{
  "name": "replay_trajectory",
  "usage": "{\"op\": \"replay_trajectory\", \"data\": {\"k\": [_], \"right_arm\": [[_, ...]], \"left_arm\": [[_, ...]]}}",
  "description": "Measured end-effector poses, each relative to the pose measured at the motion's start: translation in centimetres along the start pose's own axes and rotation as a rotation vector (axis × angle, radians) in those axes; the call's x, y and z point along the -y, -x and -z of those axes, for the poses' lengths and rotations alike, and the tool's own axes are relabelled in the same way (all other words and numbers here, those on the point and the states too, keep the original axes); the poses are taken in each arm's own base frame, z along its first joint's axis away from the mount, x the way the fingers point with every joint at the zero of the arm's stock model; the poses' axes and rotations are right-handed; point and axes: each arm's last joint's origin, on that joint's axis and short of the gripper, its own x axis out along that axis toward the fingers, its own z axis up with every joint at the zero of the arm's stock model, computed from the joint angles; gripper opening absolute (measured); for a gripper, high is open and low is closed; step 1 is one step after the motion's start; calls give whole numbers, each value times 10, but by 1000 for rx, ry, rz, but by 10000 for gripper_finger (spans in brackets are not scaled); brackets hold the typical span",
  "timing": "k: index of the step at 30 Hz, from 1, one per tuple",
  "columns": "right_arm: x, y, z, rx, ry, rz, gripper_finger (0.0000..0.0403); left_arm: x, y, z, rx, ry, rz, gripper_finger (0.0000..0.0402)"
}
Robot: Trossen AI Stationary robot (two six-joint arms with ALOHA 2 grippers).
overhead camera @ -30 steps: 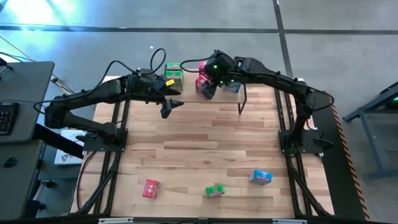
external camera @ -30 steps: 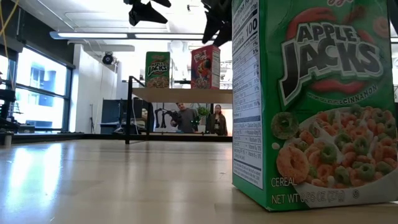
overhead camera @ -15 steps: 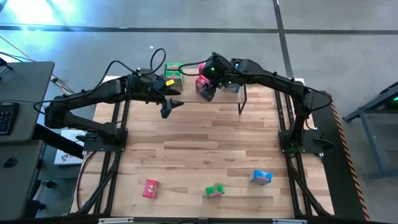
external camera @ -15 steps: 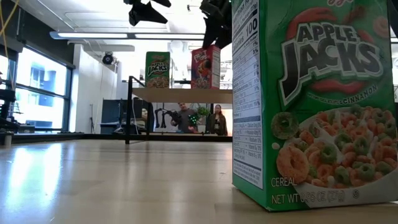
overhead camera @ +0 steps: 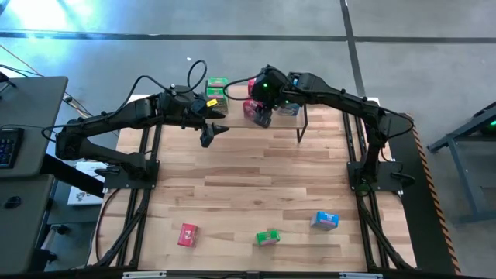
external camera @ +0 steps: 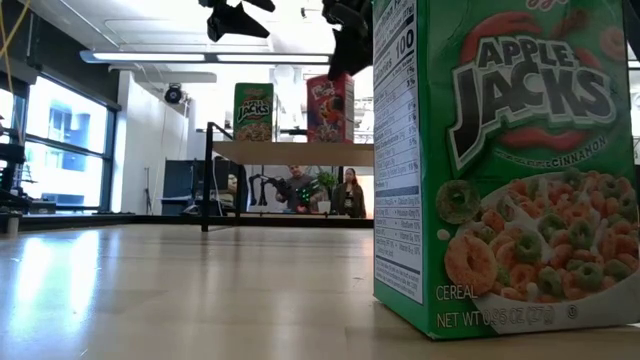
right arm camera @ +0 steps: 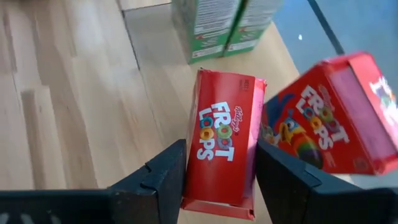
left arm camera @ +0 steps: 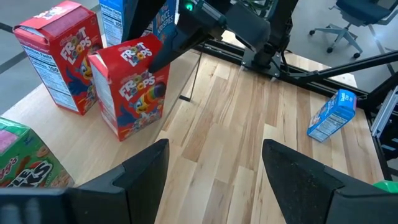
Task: Stack cereal on shelf
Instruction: Put the top red cereal box on the shelf aligned with the other red cereal box
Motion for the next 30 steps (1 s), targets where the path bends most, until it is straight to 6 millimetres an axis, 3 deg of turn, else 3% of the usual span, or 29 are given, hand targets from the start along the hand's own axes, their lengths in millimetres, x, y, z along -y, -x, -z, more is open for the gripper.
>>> {"op": "replay_trajectory", "data": {"k": [8, 15, 22, 30], "right_arm": [[10, -1, 1, -5, 215, 11, 174], [24, -2, 4, 9, 263, -40, 174], [25, -1, 4, 11, 325, -41, 174], [30, 18, -2, 21, 342, -23, 174]], "left_arm": [[0, 0, 0, 0, 1, 0, 248], [0, 0, 0, 0, 1, 0, 248], [0, 0, 0, 0, 1, 0, 248], [0, 0, 0, 0, 1, 0, 248]]}}
